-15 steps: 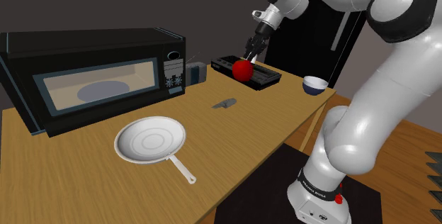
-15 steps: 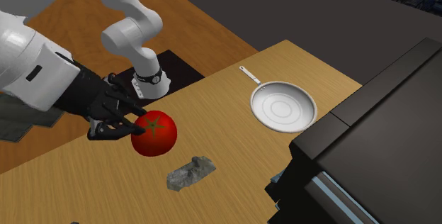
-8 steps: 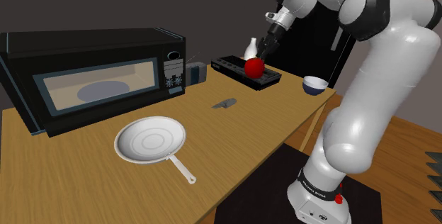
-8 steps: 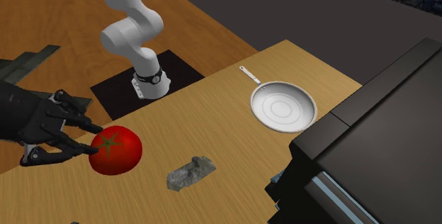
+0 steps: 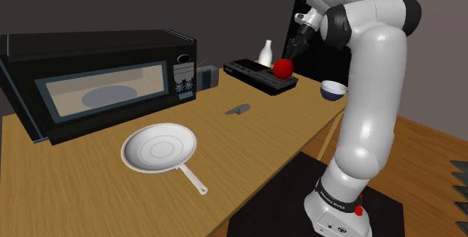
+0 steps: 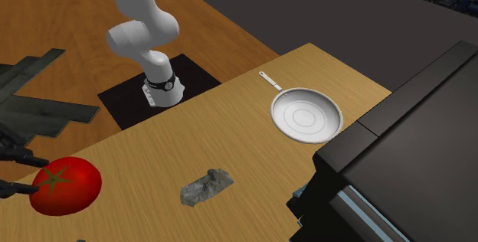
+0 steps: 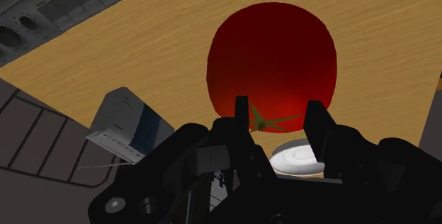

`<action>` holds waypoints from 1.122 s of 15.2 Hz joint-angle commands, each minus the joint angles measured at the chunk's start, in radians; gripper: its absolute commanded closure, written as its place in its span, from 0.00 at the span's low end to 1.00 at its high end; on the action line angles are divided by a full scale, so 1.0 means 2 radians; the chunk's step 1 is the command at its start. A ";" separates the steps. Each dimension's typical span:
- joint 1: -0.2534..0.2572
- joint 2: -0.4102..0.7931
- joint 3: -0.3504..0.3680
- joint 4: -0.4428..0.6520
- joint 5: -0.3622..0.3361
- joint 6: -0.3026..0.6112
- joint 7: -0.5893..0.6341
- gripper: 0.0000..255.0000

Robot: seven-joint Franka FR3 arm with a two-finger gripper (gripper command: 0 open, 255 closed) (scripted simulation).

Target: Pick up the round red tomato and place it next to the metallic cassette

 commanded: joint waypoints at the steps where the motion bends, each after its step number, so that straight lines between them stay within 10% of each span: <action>1: -0.052 0.046 0.005 0.053 0.028 -0.036 -0.026 1.00; 6: -0.184 0.143 0.034 0.195 0.087 -0.109 -0.054 1.00; 17: -0.143 0.136 0.026 0.099 0.072 -0.038 -0.089 1.00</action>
